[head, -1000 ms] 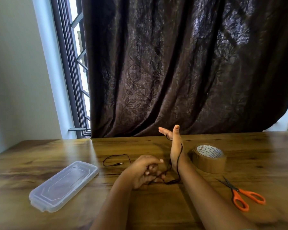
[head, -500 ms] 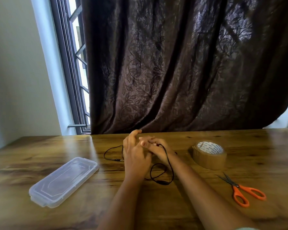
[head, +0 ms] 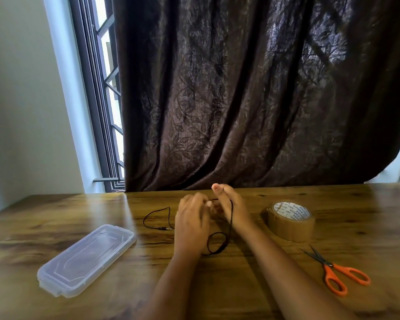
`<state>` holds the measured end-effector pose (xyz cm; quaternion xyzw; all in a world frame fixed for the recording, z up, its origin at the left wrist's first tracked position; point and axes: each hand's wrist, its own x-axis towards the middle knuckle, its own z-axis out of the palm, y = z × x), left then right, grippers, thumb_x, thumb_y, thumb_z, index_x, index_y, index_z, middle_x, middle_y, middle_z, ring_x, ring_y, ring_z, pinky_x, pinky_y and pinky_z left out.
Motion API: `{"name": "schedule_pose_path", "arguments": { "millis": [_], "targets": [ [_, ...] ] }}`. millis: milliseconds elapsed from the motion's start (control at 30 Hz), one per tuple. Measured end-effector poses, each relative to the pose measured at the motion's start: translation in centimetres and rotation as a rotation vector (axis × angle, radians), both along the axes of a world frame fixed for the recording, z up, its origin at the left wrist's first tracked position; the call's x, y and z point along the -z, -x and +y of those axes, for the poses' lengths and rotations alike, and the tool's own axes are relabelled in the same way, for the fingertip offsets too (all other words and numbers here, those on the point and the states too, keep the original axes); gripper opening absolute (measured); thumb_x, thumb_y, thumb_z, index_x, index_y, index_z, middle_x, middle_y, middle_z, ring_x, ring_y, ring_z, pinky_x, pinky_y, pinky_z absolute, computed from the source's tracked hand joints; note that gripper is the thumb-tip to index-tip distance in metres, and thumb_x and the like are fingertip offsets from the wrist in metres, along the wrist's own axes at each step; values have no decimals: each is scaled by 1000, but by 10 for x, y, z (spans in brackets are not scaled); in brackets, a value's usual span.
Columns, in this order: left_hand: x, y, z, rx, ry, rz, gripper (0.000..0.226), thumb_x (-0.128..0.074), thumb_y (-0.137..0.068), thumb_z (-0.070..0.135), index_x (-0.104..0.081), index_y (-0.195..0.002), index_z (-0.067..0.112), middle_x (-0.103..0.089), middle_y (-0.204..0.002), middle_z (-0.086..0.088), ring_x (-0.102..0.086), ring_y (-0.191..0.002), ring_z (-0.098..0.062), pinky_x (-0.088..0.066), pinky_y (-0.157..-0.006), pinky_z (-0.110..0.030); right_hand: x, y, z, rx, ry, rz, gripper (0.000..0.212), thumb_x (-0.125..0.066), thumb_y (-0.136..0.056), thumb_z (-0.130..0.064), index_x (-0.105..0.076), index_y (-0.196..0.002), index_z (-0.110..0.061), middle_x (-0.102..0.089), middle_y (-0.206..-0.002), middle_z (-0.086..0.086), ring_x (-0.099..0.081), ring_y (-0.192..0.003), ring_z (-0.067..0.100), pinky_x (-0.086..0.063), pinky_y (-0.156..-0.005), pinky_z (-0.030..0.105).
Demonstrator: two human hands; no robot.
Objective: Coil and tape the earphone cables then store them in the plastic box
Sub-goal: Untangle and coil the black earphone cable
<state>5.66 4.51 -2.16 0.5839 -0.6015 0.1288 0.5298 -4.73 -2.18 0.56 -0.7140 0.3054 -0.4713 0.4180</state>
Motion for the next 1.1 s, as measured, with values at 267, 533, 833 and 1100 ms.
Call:
{"name": "schedule_pose_path", "arguments": {
  "millis": [267,533,833,1100],
  "targets": [
    [-6,2,6,79,-55,250,12,-50,-96,26,-53,-85,25,-51,-63,8,-46,-53,-3,-37,-48,-18,-16,12,-11,-17,-687,-738,52,-28,-98,-53,-59,-98,-11,-37,-43,-4,-34,-32,5,-24,-33,13],
    [1,-12,2,-130,16,264,14,-49,-97,28,-59,-88,25,-51,-80,13,-49,-71,-2,-44,-69,-30,-31,32,-26,213,-593,-1271,25,-39,-102,-33,-59,-100,-20,-57,-72,5,-57,-57,11,-45,-48,18],
    [-1,-8,3,-149,40,279,15,-48,-97,23,-61,-91,21,-45,-83,9,-44,-82,-13,-32,-62,-19,-19,15,-12,416,39,314,59,-39,-85,16,-64,-113,-29,-44,-133,-1,-45,-118,22,-41,-95,29],
    [2,-4,0,-115,46,75,20,-49,-93,24,-66,-96,16,-48,-83,8,-43,-77,-14,-43,-60,-30,-16,11,33,-11,402,474,40,-45,-99,-18,-49,-138,-24,-52,-137,-3,-45,-127,11,-37,-108,29]
  ]
}}
